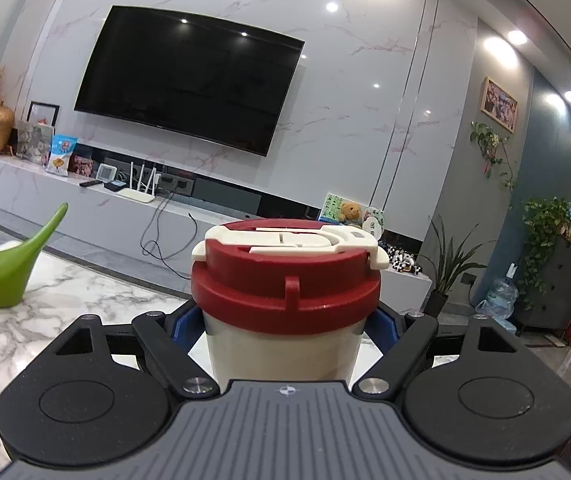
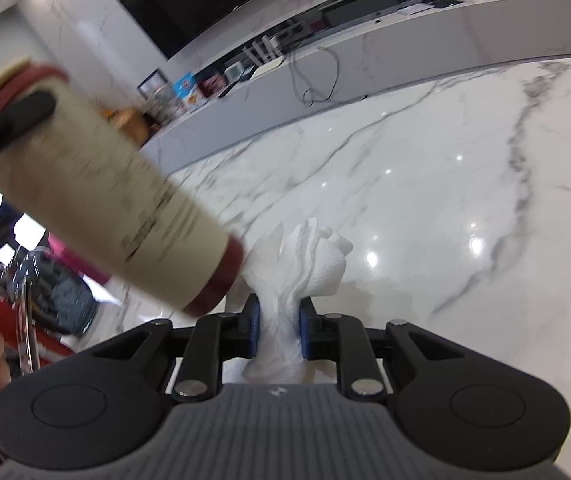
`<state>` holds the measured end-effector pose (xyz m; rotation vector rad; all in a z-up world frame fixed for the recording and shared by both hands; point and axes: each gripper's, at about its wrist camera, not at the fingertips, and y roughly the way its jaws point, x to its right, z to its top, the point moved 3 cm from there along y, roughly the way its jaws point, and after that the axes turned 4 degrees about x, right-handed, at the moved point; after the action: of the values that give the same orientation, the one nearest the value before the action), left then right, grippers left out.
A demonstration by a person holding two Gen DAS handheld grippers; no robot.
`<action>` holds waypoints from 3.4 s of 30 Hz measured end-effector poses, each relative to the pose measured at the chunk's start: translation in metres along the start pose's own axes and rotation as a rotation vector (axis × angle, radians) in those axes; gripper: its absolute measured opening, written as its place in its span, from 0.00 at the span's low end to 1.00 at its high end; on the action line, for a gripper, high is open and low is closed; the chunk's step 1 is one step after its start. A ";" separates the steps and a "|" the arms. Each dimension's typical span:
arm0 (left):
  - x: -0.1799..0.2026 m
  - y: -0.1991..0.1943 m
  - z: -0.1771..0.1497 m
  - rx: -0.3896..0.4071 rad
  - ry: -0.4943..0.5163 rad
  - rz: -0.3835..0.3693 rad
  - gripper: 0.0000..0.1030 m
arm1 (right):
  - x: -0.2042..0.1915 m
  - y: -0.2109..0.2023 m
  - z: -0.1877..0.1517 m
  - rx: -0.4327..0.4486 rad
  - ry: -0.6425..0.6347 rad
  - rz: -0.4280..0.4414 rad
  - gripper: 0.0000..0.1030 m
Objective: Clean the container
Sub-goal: 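Tilt the tumbler base toward the towel with the left gripper while right gripper wipes the bottom, then move the right gripper with the towel away from the tumbler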
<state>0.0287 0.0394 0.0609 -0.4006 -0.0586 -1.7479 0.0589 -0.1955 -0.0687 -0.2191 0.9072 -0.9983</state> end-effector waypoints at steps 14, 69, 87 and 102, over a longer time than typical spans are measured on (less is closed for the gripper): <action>0.000 0.000 -0.001 -0.002 -0.056 -0.061 0.78 | -0.021 0.015 -0.016 -0.069 -0.066 0.129 0.21; 0.021 0.029 -0.023 -0.036 0.126 0.074 0.79 | 0.040 0.003 0.034 0.125 -0.102 -0.198 0.22; 0.026 0.045 -0.034 -0.062 0.166 0.062 0.79 | 0.059 0.026 0.034 0.117 -0.124 -0.288 0.23; 0.026 0.054 -0.044 -0.119 0.196 0.064 0.79 | 0.065 0.030 0.031 0.085 -0.113 -0.299 0.26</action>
<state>0.0655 -0.0084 0.0179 -0.3121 0.1979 -1.7236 0.1149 -0.2383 -0.1019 -0.3426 0.7400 -1.2859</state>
